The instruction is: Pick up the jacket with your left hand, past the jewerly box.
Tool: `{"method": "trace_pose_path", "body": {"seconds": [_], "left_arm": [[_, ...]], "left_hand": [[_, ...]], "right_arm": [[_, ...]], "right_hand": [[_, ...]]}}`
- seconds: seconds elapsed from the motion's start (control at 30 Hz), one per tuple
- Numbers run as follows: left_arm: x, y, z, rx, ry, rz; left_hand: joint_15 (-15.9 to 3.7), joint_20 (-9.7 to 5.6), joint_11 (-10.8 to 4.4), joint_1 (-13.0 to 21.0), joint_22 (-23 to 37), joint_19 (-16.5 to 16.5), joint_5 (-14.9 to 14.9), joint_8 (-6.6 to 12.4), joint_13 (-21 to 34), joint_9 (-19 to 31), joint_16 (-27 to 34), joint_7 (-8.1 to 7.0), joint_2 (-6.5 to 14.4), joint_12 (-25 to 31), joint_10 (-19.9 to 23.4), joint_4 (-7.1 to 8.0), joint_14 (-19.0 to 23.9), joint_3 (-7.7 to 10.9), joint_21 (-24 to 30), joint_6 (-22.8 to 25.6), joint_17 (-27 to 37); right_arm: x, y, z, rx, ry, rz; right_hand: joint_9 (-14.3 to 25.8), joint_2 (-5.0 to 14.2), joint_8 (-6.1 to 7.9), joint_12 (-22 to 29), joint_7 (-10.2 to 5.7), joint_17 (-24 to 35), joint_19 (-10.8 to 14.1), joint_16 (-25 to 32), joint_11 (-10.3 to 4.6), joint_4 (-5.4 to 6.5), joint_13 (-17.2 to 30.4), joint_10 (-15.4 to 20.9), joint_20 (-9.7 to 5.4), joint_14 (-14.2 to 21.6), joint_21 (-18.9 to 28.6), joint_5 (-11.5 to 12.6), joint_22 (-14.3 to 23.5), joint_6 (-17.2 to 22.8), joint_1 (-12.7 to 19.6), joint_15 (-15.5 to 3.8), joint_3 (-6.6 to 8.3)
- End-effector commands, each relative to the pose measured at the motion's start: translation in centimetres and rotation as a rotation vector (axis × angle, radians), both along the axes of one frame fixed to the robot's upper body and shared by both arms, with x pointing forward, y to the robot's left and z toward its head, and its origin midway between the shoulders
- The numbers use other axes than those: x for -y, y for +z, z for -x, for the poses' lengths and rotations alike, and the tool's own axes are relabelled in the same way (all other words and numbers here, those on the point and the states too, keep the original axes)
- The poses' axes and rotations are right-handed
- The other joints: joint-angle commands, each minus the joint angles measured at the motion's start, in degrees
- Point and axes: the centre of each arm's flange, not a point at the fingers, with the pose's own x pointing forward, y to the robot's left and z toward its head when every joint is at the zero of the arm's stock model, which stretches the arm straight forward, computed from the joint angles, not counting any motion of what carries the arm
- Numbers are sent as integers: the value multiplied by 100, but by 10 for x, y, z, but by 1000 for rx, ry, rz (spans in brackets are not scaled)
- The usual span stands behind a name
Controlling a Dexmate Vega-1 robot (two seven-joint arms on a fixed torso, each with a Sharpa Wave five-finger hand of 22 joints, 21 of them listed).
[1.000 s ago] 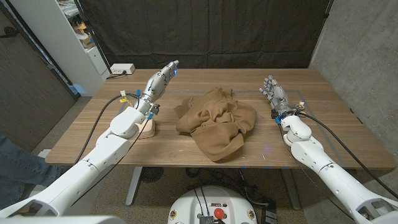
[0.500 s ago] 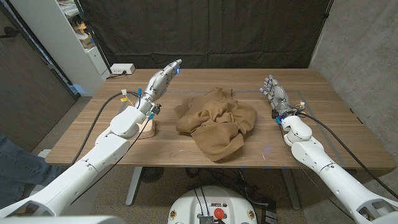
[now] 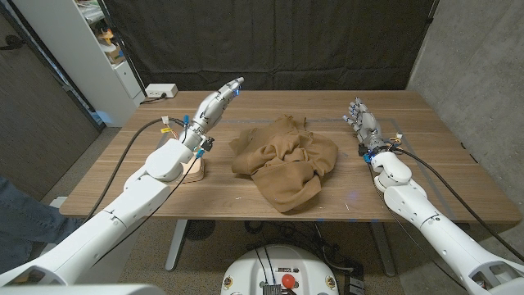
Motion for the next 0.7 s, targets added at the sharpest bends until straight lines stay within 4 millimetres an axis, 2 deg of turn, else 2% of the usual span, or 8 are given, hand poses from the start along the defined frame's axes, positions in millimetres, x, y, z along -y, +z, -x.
{"method": "trace_pose_path", "body": {"seconds": [0.03, 0.7], "left_arm": [[8, 0, 7, 25, 8, -39], [18, 7, 20, 74, 31, -112]], "left_hand": [[0, -1, 1, 101, 9, -56, -19, -2, 2, 31, -7, 17, -2, 27, -23, -47, -22, 7, 0, 17, 20], [1, 19, -9, 146, 10, -65, -30, -3, -13, 31, -6, 1, 25, 25, -26, -88, -15, 23, 6, 26, 19]], "right_arm": [[2, -2, 1, 1, 0, -10], [0, -2, 3, 13, 4, -26]], "right_hand": [[13, 46, 2, 23, -10, 12, -16, -3, -11, -19, 0, 48, -18, 38, -12, 6, 33, 13, -21, -46, 8], [6, 54, -7, 18, -21, -14, -20, -6, -18, -25, -23, 58, -11, 41, -25, 9, 33, 18, -31, -35, -1]]}}
